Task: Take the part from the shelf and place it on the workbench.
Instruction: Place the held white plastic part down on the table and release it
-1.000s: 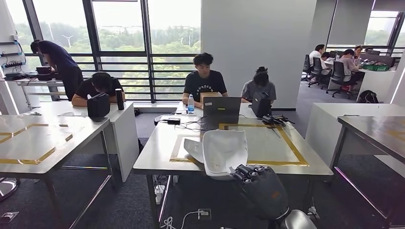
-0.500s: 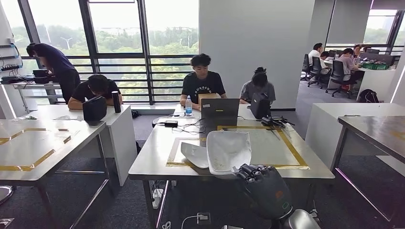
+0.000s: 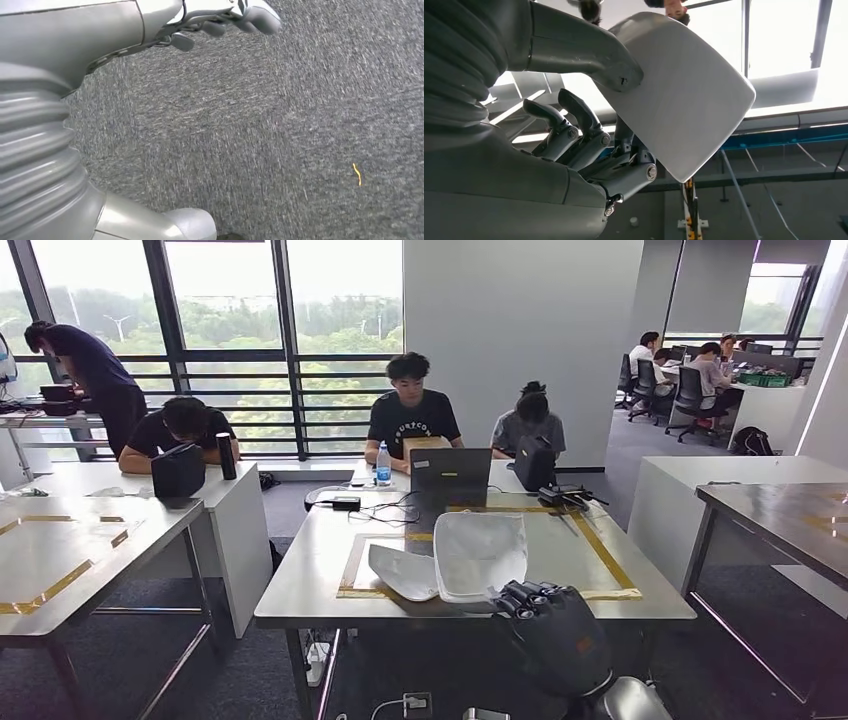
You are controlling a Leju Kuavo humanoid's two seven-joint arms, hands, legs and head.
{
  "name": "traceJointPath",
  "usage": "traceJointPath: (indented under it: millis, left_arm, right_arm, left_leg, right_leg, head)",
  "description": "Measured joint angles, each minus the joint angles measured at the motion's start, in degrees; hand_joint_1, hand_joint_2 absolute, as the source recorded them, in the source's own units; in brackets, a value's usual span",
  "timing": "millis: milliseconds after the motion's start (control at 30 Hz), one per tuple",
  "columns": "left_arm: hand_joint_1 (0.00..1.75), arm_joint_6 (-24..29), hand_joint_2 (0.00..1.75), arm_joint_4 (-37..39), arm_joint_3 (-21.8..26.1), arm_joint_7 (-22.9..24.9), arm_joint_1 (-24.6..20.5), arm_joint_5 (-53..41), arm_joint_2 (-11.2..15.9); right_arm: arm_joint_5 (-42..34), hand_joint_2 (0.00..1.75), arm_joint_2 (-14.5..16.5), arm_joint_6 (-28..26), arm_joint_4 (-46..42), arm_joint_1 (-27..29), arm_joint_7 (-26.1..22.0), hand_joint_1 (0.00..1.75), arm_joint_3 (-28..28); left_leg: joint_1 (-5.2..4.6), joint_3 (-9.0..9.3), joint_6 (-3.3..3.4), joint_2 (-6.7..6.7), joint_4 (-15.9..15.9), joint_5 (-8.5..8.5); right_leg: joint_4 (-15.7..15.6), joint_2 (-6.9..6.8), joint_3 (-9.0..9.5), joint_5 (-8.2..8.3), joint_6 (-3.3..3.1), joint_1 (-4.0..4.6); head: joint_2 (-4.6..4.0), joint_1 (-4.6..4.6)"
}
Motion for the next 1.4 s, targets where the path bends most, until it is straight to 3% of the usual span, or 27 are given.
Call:
traceJointPath:
  millis: [67, 167, 200, 233, 300, 367, 400, 500, 567, 667, 700, 733, 767, 833, 867, 933, 1000, 1067, 1100, 1167, 1200, 1233, 1267, 1333, 1400]
  left_arm:
    - [0.0, 0.0, 1.75, 0.0, 0.0, 0.0, -0.1, 0.0, -0.1]
    - [0.0, 0.0, 1.75, 0.0, 0.0, 0.0, 0.0, 0.0, -0.1]
    - [0.0, 0.0, 1.75, 0.0, 0.0, 0.0, 0.0, 0.0, -0.1]
    - [0.0, 0.0, 1.75, 0.0, 0.1, 0.0, 0.0, 0.0, -0.1]
    - [0.0, 0.0, 1.75, 0.0, 0.1, 0.0, 0.0, 0.0, -0.1]
    - [0.0, 0.0, 1.75, 0.0, 0.1, 0.0, -0.1, -0.1, -0.1]
    - [0.0, 0.0, 1.75, 0.0, 0.1, 0.0, -0.1, -0.2, -0.2]
    - [0.0, -0.1, 1.75, 0.0, 0.1, 0.1, -0.2, -0.6, -0.2]
    - [0.0, -0.2, 1.75, 0.0, 0.1, 0.2, -0.3, -0.8, -0.2]
    - [0.0, -0.5, 1.75, 0.0, 0.1, 0.4, -0.4, -1.0, -0.2]
    - [0.0, -0.5, 1.75, 0.0, 0.1, 0.5, -0.4, -1.0, -0.2]
    - [0.0, -0.5, 1.75, 0.0, 0.1, 0.5, -0.4, -1.0, -0.2]
    - [0.0, -0.5, 1.75, 0.0, 0.1, 0.6, -0.4, -1.0, -0.1]
    - [0.0, -0.5, 1.75, 0.0, 0.1, 0.6, -0.4, -1.1, -0.1]
    - [0.0, -0.6, 1.75, 0.0, 0.1, 0.6, -0.4, -1.1, -0.1]
    - [0.0, -0.6, 1.75, 0.0, 0.1, 0.6, -0.5, -1.1, -0.1]
    - [0.0, -0.8, 1.75, 0.0, 0.1, 0.6, -0.6, -1.1, -0.1]
    - [0.0, -0.9, 1.75, 0.0, 0.1, 0.6, -0.6, -1.1, -0.2]
    - [0.0, -0.9, 1.75, 0.0, 0.1, 0.6, -0.6, -1.1, -0.2]
    - [0.0, -0.9, 1.75, -0.1, 0.1, 0.6, -0.6, -1.1, -0.2]
    - [0.0, -0.9, 1.75, -0.1, 0.1, 0.6, -0.5, -1.1, -0.2]
    - [0.0, -0.9, 1.75, -0.1, 0.1, 0.6, -0.5, -1.1, -0.1]
    - [0.0, -0.9, 1.75, -0.1, 0.1, 0.6, -0.5, -1.1, -0.2]
    - [0.0, -0.9, 1.75, -0.1, 0.1, 0.5, -0.5, -1.1, -0.2]
    - [0.0, -1.0, 1.75, -0.1, 0.1, 0.5, -0.6, -1.1, -0.2]
  right_arm:
    - [0.0, 1.75, 0.0, 0.0, -0.1, -0.2, 0.1, 1.75, -0.2]
    - [0.0, 1.75, 0.0, 0.1, -0.1, -0.1, 0.2, 1.75, -0.2]
    - [0.0, 1.75, 0.0, 0.1, -0.1, 0.1, 0.2, 1.75, -0.2]
    - [0.0, 1.75, 0.0, 0.1, -0.1, 0.1, 0.2, 1.75, -0.2]
    - [0.0, 1.75, 0.0, 0.2, -0.1, 0.0, 0.2, 1.75, -0.3]
    - [0.0, 1.75, 0.0, 0.2, -0.1, -0.3, 0.2, 1.75, -0.3]
    - [0.1, 1.75, 0.0, 0.2, -0.1, -0.4, 0.2, 1.75, -0.3]
    - [0.3, 1.75, 0.0, 0.3, -0.1, -0.5, 0.3, 1.75, -0.3]
    - [0.4, 1.75, 0.0, 0.4, -0.1, -0.5, 0.4, 1.75, -0.3]
    - [0.4, 1.75, -0.1, 0.4, -0.2, -0.2, 0.6, 1.75, -0.3]
    - [0.4, 1.75, -0.1, 0.4, -0.2, 0.0, 0.7, 1.75, -0.3]
    - [0.5, 1.75, -0.1, 0.5, -0.2, 0.2, 0.7, 1.75, -0.3]
    - [0.5, 1.75, -0.1, 0.5, -0.2, 0.3, 0.7, 1.75, -0.3]
    - [0.5, 1.75, -0.1, 0.5, -0.1, 0.3, 0.8, 1.75, -0.3]
    - [0.6, 1.75, -0.1, 0.5, -0.1, 0.3, 0.8, 1.75, -0.3]
    - [0.7, 1.75, -0.2, 0.4, -0.1, 0.3, 0.9, 1.75, -0.3]
    - [1.4, 1.75, -0.2, 0.0, -0.2, 0.3, 1.4, 1.75, -0.3]
    - [2.6, 1.75, -0.4, -0.8, -0.2, 0.2, 2.1, 1.75, -0.3]
    - [3.2, 1.75, -0.4, -1.3, -0.2, 0.2, 2.4, 1.75, -0.3]
    - [4.0, 1.75, -0.6, -1.9, -0.2, 0.4, 2.8, 1.75, -0.3]
    - [4.4, 1.75, -0.6, -2.1, -0.2, 0.7, 3.0, 1.75, -0.3]
    - [4.7, 1.75, -0.6, -2.3, -0.2, 0.9, 3.2, 1.75, -0.3]
    - [5.0, 1.75, -0.7, -2.5, -0.2, 1.0, 3.3, 1.75, -0.3]
    - [5.9, 1.75, -0.7, -3.0, -0.2, 1.0, 3.4, 1.75, -0.3]
    - [6.8, 1.75, -0.7, -3.6, -0.2, 1.0, 3.6, 1.75, -0.3]
  left_leg:
    - [0.21, 0.66, 0.78, 0.17, -0.4, -0.29]
    - [0.24, 1.3, 1.3, 0.46, -0.4, -1.02]
    - [0.23, 1.51, 1.3, 0.53, -0.3, -1.31]
    - [0.23, 1.77, 1.25, 0.6, -0.2, -1.64]
    - [0.23, 2.55, 1.0, 0.72, 0.1, -2.47]
    - [0.03, 3.13, 0.47, 0.84, 0.4, -3.3]
    - [-0.06, 3.26, 0.15, 0.91, 0.4, -3.58]
    - [-0.12, 3.56, -0.87, 1.27, 0.2, -4.06]
    - [-0.07, 2.58, -1.5, 1.2, 2.6, -5.37]
    - [0.04, -3.41, -2.08, 0.89, 13.3, -9.26]
    - [0.06, -5.25, -2.17, 0.86, 15.9, -9.51]
    - [0.08, -6.17, -2.19, 0.85, 16.4, -8.61]
    - [0.09, -5.88, -2.15, 0.84, 14.6, -6.56]
    - [0.11, -3.06, -1.87, 0.51, 7.1, -1.72]
    - [0.07, -1.59, -1.65, 0.24, 3.7, -0.43]
    - [-0.06, -0.3, -1.07, -0.2, 0.8, -0.32]
    - [-0.05, 0.01, -0.35, -0.16, 0.3, -0.58]
    - [0.15, 0.65, 0.47, -0.03, -0.1, -0.8]
    - [0.25, 1.01, 0.83, 0.08, -0.3, -0.94]
    - [0.26, 1.48, 1.19, 0.23, -0.3, -1.41]
    - [0.25, 1.7, 1.22, 0.28, -0.2, -1.67]
    - [0.25, 1.97, 1.16, 0.29, -0.2, -1.96]
    - [0.26, 2.3, 1.07, 0.3, -0.1, -2.28]
    - [0.27, 3.14, 0.69, 0.3, 0.0, -3.07]
    - [0.12, 3.58, 0.09, 0.27, 0.2, -3.73]
  right_leg:
    - [3.0, -0.4, -1.28, -1.53, 0.66, -0.08]
    - [14.4, -0.87, -8.17, -5.21, 1.27, -0.25]
    - [16.7, -0.91, -10.09, -5.17, 1.33, -0.27]
    - [16.7, -0.96, -10.89, -3.91, 1.32, -0.27]
    - [10.3, -1.31, -9.06, 1.35, 1.02, -0.25]
    - [3.2, -1.91, -6.06, 4.46, 0.44, 0.06]
    - [1.4, -2.08, -5.26, 4.66, 0.13, 0.23]
    - [0.5, -1.67, -4.64, 4.0, -0.82, 0.26]
    - [0.2, -1.38, -4.0, 3.8, -1.58, -0.06]
    - [0.1, -1.1, -3.22, 3.12, -2.31, -0.1]
    - [0.1, -0.92, -2.96, 2.86, -2.33, -0.08]
    - [0.1, -0.72, -2.63, 2.57, -2.26, -0.08]
    - [0.2, -0.52, -2.22, 2.24, -2.15, -0.09]
    - [0.4, -0.24, -1.36, 1.46, -1.8, -0.1]
    - [0.5, -0.07, -1.18, 1.14, -1.55, -0.05]
    - [0.5, 0.24, -1.25, 0.88, -0.94, 0.02]
    - [0.4, 0.38, -1.27, 0.72, -0.24, 0.0]
    - [2.3, -0.12, -1.97, -0.4, 0.39, -0.04]
    - [5.0, -0.44, -3.31, -1.58, 0.64, -0.1]
    - [12.7, -0.81, -7.71, -4.33, 1.0, -0.22]
    - [15.8, -0.86, -9.82, -4.91, 1.11, -0.3]
    - [16.9, -0.93, -11.04, -4.32, 1.16, -0.36]
    - [15.7, -1.01, -11.04, -2.64, 1.12, -0.4]
    - [8.0, -1.31, -8.14, 2.29, 0.84, -0.44]
    - [1.9, -1.51, -5.31, 4.47, 0.39, -0.19]
  head:
    - [0.0, 0.1]
    - [-0.01, 0.24]
    - [-0.01, 0.26]
    - [-0.01, 0.28]
    - [-0.01, 0.31]
    - [-0.01, 0.35]
    - [0.0, 0.29]
    - [0.01, 0.18]
    - [0.0, 0.15]
    - [-0.01, 0.05]
    - [-0.01, 0.04]
    - [-0.01, 0.04]
    - [-0.01, 0.04]
    - [-0.01, 0.04]
    - [-0.01, 0.06]
    - [0.0, 0.19]
    - [0.01, 0.3]
    - [0.02, 0.4]
    - [0.02, 0.45]
    - [0.02, 0.54]
    - [0.02, 0.57]
    - [0.02, 0.59]
    - [0.02, 0.61]
    - [0.02, 0.66]
    - [0.01, 0.63]
